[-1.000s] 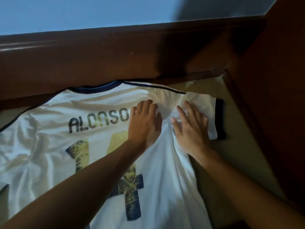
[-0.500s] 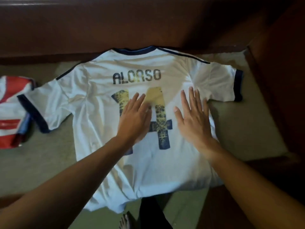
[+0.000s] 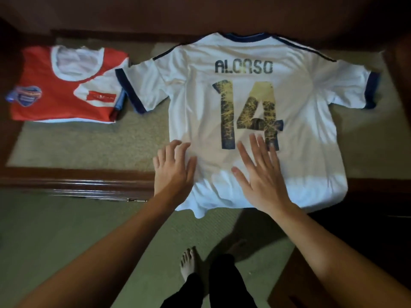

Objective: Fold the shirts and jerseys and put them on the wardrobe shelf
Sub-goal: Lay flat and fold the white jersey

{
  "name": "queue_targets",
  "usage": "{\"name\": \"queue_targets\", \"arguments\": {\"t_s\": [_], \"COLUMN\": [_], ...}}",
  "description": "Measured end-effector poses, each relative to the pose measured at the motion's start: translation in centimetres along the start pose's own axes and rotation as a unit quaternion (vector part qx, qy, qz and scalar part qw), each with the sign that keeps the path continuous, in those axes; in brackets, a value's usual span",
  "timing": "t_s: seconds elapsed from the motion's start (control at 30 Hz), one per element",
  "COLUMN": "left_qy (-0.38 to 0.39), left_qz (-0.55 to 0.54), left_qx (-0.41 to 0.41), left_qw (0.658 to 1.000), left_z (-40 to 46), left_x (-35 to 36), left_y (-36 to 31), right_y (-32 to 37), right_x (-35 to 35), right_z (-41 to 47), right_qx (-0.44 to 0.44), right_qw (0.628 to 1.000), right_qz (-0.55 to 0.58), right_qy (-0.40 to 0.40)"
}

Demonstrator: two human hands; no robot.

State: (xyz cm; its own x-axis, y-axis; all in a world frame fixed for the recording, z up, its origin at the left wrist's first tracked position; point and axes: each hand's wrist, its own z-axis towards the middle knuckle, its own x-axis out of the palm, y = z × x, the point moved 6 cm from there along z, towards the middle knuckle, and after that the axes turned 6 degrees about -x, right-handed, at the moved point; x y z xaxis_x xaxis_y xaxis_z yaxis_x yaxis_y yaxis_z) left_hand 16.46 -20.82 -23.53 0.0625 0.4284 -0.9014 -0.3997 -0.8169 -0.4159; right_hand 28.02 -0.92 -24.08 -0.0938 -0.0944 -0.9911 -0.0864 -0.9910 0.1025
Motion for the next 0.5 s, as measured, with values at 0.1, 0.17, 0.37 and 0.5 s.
{"name": "queue_targets", "arguments": {"t_s": [0.1, 0.17, 0.37, 0.5], "left_qy": [0.057, 0.059, -0.037, -0.023], "left_qz": [0.121, 0.145, 0.086, -0.004], "left_qx": [-0.026, -0.027, -0.135, -0.178], "left_qw": [0.991, 0.987, 0.986, 0.984], "left_z": [-3.3, -5.0, -5.8, -5.2], "left_x": [1.4, 1.8, -0.2, -0.6], "left_y": [2.3, 3.2, 3.5, 3.9], "right_y": [3.2, 3.2, 4.3, 4.2], "right_x": [2.7, 3.6, 4.0, 4.2], "right_z": [-2.0, -2.6, -2.6, -2.6], "right_qx": [-0.040, -0.030, -0.033, -0.013], "right_qw": [0.998, 0.998, 0.997, 0.998], "right_qz": [0.001, -0.007, -0.025, -0.020], "right_qy": [0.046, 0.052, 0.070, 0.065]}}
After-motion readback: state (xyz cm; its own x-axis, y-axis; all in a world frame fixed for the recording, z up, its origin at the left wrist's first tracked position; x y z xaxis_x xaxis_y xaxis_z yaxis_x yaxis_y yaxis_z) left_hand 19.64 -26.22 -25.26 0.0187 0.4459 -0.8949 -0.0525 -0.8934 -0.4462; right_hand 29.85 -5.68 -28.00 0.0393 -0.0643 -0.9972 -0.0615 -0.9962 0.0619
